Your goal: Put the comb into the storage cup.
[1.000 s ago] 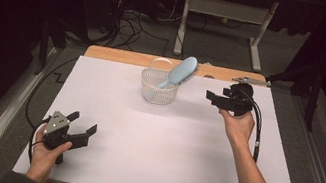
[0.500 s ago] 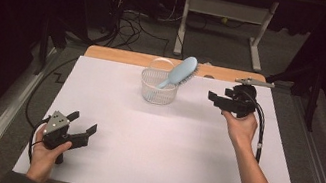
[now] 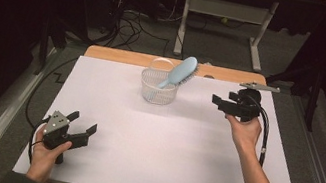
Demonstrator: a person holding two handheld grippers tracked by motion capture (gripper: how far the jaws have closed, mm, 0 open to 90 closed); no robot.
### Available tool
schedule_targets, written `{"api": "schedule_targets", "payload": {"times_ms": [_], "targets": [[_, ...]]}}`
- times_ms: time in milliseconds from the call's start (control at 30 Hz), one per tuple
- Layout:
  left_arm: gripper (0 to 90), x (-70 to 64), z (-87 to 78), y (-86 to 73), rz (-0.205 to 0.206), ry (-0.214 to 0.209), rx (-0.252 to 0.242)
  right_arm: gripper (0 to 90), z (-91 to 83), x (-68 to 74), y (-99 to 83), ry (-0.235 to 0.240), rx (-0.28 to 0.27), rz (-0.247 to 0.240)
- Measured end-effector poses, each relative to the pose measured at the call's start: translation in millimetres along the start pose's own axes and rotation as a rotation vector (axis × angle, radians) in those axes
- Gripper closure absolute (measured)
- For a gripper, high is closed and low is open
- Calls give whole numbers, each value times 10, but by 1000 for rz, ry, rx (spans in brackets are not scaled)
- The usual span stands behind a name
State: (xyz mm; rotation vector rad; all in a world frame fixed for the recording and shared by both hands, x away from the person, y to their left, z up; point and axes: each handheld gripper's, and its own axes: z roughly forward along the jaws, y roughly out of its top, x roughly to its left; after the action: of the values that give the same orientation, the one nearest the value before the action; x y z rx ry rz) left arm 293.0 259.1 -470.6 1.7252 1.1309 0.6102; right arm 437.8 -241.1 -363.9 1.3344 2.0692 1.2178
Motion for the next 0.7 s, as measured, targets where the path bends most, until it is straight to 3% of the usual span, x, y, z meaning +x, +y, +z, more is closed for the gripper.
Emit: {"api": "schedule_targets", "payload": {"times_ms": [700], "targets": [[189, -1, -2, 1, 1, 1, -1, 290, -122, -81, -94, -9, -18, 5]]}}
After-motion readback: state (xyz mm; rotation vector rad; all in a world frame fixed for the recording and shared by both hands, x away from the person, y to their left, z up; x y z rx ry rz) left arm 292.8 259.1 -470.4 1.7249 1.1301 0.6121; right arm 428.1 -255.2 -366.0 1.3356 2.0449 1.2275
